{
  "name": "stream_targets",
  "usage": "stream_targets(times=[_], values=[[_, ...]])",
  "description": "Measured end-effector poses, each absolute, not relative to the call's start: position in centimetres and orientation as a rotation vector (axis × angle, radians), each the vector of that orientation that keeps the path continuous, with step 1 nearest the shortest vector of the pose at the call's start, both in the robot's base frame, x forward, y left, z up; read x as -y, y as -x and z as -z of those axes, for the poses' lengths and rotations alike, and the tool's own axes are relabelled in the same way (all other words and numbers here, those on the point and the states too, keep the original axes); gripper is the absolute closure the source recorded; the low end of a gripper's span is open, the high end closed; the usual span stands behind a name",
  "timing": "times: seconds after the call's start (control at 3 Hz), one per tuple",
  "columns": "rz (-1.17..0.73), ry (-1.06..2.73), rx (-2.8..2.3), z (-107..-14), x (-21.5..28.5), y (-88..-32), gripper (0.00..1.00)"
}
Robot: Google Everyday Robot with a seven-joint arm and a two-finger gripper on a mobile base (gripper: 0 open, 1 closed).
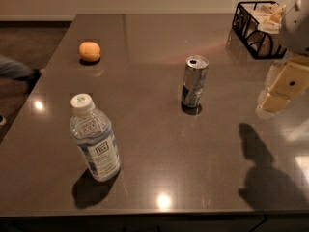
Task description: Knock blue plastic bottle over
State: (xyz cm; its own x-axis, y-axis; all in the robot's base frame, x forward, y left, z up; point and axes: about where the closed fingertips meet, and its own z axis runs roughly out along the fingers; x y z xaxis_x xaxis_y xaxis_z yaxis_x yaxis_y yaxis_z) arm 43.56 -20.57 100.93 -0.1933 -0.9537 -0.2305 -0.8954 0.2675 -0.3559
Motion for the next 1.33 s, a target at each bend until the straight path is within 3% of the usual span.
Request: stream_targets(times=[0.67,1.33], values=[[0.162,1.649,-2.094,-100.8,19.4,-44.3,0.0],[-0.067,1.588,-1.996,-99.6,15.8,-43.4,0.0]])
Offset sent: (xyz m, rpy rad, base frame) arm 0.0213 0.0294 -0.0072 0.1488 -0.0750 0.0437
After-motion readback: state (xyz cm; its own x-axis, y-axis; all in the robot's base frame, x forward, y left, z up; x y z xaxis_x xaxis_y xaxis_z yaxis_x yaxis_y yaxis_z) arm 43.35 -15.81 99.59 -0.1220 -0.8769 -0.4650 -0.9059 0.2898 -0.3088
